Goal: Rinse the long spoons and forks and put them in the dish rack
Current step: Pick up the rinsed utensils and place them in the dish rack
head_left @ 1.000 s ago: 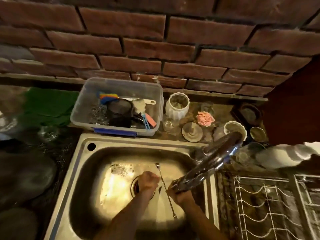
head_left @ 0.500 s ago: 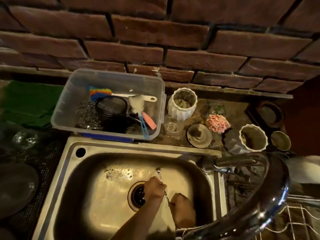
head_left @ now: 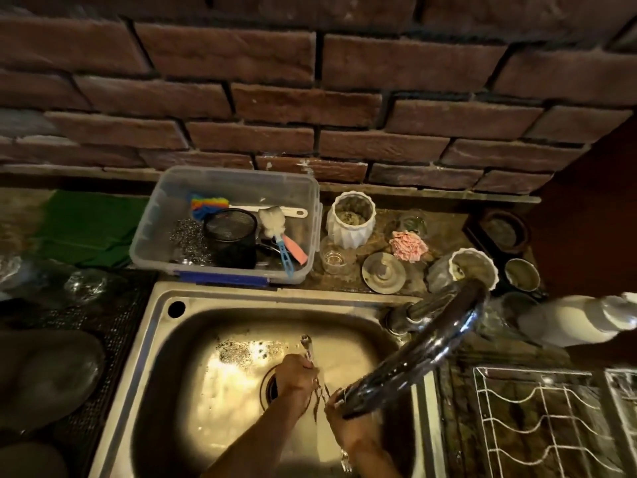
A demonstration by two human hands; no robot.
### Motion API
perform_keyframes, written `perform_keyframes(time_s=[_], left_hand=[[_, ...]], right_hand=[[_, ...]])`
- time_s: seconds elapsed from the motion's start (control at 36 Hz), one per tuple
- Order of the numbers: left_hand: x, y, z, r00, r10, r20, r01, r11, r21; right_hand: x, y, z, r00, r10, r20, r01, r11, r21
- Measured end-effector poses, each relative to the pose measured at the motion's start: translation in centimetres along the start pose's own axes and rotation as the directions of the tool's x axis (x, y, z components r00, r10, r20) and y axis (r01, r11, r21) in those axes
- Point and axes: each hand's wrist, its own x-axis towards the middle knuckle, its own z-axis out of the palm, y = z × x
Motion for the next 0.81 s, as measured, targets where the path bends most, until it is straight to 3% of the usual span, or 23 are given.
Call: perform_keyframes(time_s=[0.14,0.31,0.56,0.81], left_hand=[[-2.6,1.0,-2.1,0.993,0.078,-0.09,-0.086,0.992,-0.087],[-7.0,2.3,-5.8,0.988,0.095,-0.126,-0.127,0.952,-0.278],[-15.3,3.7,-10.8,0.961,0.24,-0.137,-0.266,0.938,-0.222],[-24.4,5.6,-15.3,0.936,0.339,-0.1,-0.353,0.898,-0.262]], right_hand=[[-2.2,-1.5,-0.9,0.991,-0.132,-0.01,0.132,0.989,0.059],[-6.7,-4.2,-2.6,0.985,-0.164,-0.06,0.171,0.976,0.138],[-14.8,-6.3,-5.1,0.957,-0.262,-0.123,0.284,0.929,0.235],[-23.4,-7.6,-8.1,0.903,-0.396,-0.168,0.423,0.887,0.183]])
